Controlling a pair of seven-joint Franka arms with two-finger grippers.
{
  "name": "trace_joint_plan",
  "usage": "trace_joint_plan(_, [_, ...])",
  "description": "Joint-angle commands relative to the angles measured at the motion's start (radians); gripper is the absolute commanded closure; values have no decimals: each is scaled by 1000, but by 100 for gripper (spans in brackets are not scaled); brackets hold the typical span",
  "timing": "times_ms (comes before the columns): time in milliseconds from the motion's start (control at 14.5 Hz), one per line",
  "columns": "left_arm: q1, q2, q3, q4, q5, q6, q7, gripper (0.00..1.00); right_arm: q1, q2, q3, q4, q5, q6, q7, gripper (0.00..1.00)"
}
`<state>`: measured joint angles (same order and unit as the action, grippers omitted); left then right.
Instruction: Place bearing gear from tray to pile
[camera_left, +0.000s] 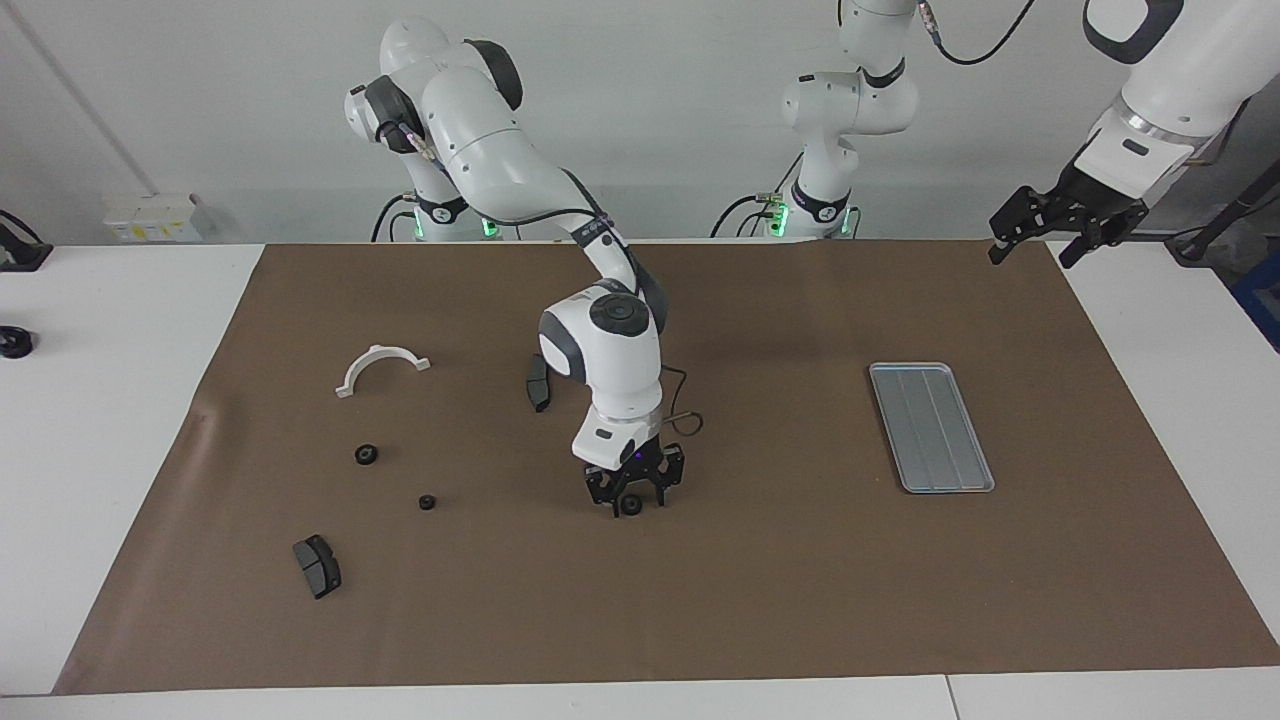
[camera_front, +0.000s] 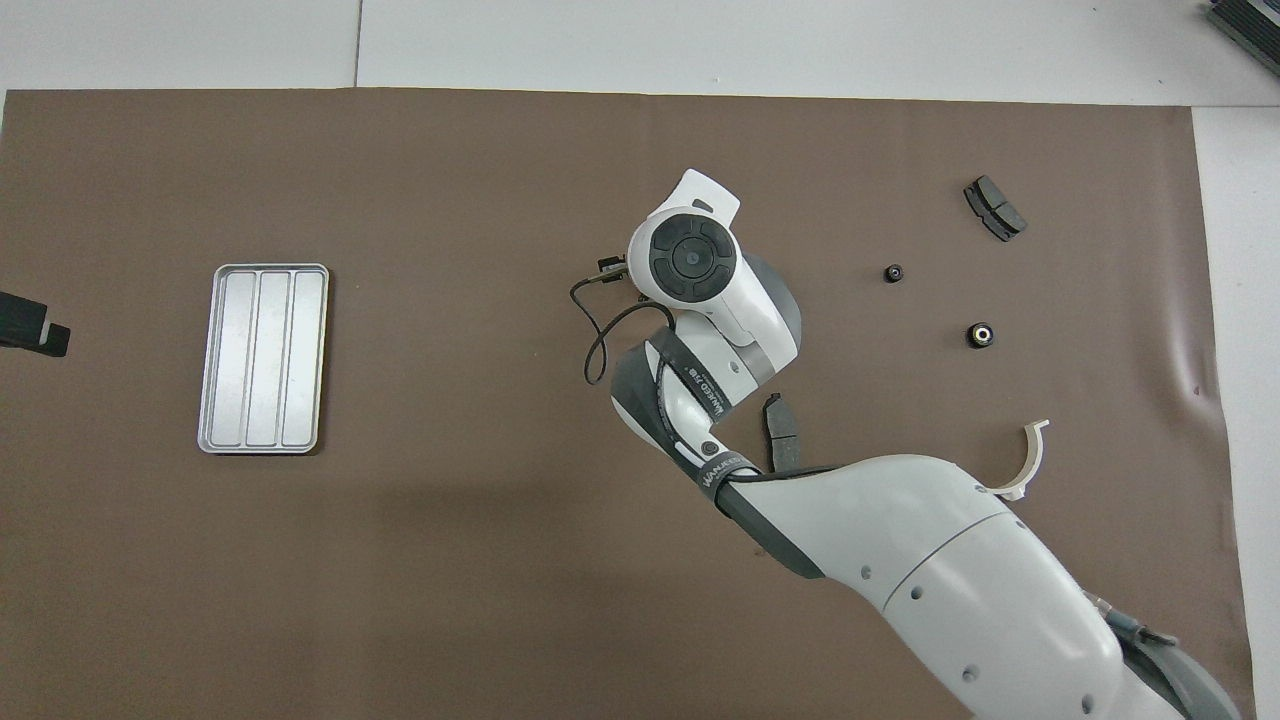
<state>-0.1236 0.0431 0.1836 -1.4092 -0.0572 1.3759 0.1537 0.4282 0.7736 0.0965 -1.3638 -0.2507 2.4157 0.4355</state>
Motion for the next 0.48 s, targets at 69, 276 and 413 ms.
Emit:
trace_joint_plan(69, [-8, 25, -10, 32, 50, -11, -3, 0, -8, 10, 3, 14, -27, -18, 17, 47])
trace_joint_plan(276, [-2, -3, -13, -17, 45, -5, -3, 0, -9, 7, 3, 6, -27, -23, 14, 47])
trace_joint_plan(413, [-8, -6, -10, -22, 46, -8, -6, 0, -6, 6, 3, 6, -27, -39, 14, 53])
